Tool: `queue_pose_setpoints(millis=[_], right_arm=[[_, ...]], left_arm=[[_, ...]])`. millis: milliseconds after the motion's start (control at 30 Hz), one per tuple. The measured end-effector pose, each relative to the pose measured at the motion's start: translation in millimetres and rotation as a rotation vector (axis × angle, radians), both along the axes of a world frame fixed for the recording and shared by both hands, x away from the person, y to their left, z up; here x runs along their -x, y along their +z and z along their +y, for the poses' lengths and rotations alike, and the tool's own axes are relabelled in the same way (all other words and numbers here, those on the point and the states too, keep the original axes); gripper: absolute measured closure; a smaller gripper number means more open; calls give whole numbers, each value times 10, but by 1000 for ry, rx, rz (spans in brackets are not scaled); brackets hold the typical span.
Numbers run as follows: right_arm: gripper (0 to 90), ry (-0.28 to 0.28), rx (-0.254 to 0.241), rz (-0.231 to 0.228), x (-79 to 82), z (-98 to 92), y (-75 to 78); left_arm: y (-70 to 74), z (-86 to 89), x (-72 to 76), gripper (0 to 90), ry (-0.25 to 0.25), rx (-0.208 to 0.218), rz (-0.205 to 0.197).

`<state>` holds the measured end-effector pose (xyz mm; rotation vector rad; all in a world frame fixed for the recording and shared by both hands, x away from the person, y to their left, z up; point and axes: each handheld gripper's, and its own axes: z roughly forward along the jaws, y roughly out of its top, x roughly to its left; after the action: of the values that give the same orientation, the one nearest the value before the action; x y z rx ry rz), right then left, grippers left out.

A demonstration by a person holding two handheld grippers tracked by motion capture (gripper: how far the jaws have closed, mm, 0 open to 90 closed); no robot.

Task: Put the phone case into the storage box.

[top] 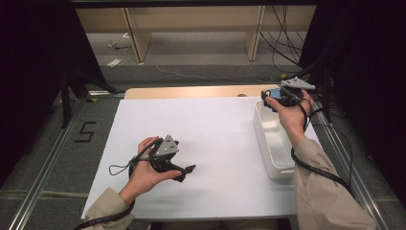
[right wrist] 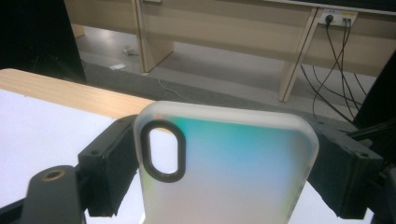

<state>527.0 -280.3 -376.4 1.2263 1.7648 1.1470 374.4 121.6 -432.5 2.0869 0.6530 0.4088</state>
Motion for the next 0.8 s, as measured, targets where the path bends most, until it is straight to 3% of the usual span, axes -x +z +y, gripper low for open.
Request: queue_pose_setpoints(millis=[800], right_arm=[[183,-10,9,-1,-43,22,-38]], left_arm=[[-1,-2,0,0,-2,-1,1]])
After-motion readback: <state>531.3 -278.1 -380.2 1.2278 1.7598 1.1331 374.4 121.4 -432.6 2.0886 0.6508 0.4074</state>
